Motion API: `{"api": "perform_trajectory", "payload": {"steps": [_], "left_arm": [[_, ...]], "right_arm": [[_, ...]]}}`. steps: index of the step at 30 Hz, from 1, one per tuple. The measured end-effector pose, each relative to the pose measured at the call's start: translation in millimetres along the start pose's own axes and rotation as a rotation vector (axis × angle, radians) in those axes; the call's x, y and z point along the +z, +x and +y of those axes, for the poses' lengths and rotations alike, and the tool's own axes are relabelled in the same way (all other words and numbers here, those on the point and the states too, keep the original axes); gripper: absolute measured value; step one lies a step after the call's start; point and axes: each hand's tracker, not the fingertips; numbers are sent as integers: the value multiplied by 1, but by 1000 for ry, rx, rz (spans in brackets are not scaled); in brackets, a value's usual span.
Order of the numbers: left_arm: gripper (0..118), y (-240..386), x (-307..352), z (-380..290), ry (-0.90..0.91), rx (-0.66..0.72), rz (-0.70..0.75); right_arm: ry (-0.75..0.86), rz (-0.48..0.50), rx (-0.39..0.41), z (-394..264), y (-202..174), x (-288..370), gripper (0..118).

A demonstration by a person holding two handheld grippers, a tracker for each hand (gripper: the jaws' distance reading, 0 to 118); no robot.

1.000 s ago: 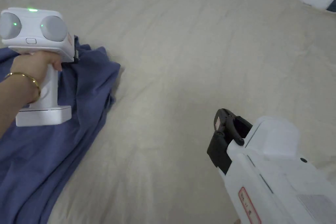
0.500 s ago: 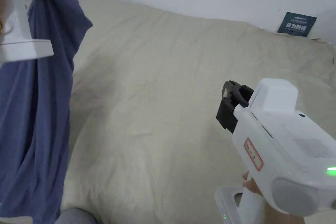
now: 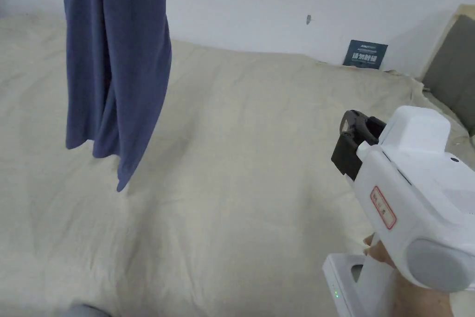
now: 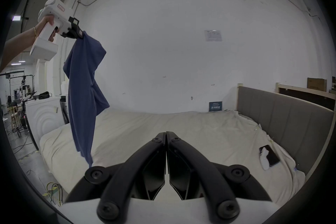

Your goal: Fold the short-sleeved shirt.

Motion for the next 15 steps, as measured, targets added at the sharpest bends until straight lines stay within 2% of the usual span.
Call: {"api": "perform_trajectory", "payload": {"steps": [8, 12, 15], "left_arm": [[0, 98, -32, -35, -69, -74, -161], [0, 136, -64, -90, -194, -115, -243], [0, 155, -80, -145, -286, -79, -310]], "right_arm": [[0, -148, -4, -5, 46, 20, 0], [-21, -211, -19, -12, 64, 26, 0], [-34, -245, -12, -18, 71, 26, 0]]}}
